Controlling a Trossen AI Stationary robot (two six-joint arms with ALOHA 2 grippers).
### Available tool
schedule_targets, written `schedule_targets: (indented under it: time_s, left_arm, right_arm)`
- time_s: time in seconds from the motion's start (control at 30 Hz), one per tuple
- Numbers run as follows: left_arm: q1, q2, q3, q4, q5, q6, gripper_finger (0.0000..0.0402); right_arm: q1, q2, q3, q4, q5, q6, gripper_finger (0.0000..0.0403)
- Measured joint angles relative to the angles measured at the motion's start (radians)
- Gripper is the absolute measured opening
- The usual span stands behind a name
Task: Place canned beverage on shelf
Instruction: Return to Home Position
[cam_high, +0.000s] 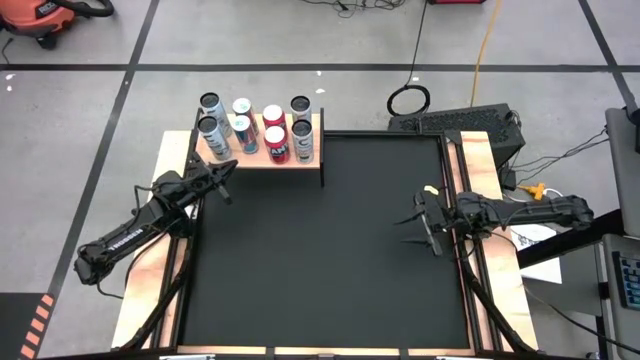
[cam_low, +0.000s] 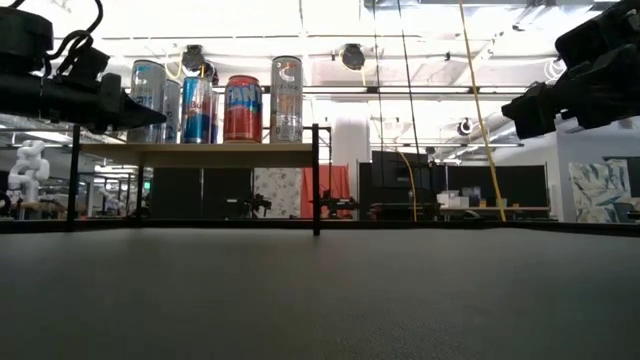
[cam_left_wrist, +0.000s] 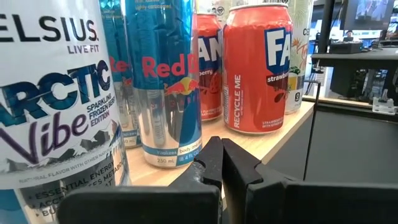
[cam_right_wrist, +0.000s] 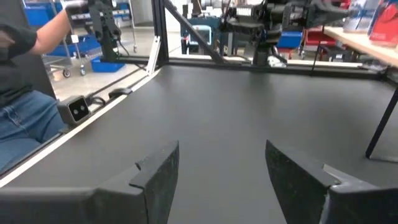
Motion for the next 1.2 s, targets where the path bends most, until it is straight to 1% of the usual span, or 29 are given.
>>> schedule_targets:
  time_s: [0.37, 0.5, 0.73, 1.2]
  left_arm:
    - [0.000, -0.002, 0.000, 0.000, 0.000, 0.001, 0.0002]
    - [0.000, -0.002, -0.001, 0.000, 0.000, 0.001, 0.0002]
    - [0.000, -0.003, -0.001, 0.000, 0.000, 0.001, 0.0002]
    - [0.000, -0.003, -0.002, 0.000, 0.000, 0.001, 0.0002]
  right_arm:
    - [0.000, -0.125, 0.000, 0.000, 0.000, 0.000, 0.0219]
    - [0.000, -0.152, 0.000, 0.000, 0.000, 0.000, 0.0219]
    - [0.000, -0.177, -0.008, 0.002, 0.000, 0.000, 0.0219]
    - [0.000, -0.178, -0.008, -0.003, 0.000, 0.000, 0.0219]
